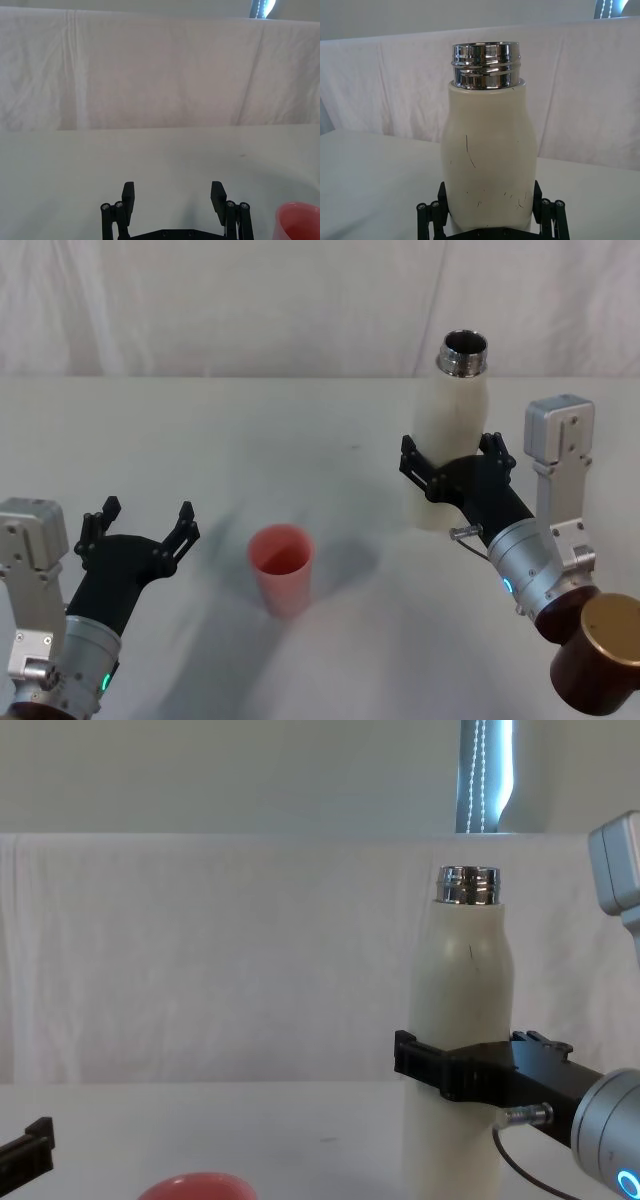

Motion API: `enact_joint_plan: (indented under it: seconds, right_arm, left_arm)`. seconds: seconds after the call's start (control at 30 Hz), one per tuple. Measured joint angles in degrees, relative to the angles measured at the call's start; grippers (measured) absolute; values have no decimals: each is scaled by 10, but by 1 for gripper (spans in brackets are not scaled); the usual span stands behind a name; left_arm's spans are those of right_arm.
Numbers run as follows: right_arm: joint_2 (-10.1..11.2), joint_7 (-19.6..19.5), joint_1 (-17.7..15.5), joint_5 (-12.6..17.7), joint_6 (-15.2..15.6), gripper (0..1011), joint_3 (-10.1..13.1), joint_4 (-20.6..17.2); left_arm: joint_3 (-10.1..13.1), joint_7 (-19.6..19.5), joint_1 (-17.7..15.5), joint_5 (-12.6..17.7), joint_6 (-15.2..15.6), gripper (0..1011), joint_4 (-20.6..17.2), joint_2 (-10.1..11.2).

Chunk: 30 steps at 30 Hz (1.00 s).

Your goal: Grasp the thermos with one hand and pour water into the cup lid.

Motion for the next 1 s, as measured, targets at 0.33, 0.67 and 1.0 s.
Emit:
enact_joint_plan:
  seconds: [0.33,0.67,1.0]
  right_arm:
    - [17,-1,14,-49,13,960,-26,-6]
    - [54,-17,11,-165,34,960,-63,-53]
    - [88,-34,6,-283,43,960,-99,-78]
  left_arm:
    - [0,0,0,0,0,1001,0,0]
    - [0,0,0,0,0,1001,0,0]
    - [0,0,0,0,0,1001,0,0]
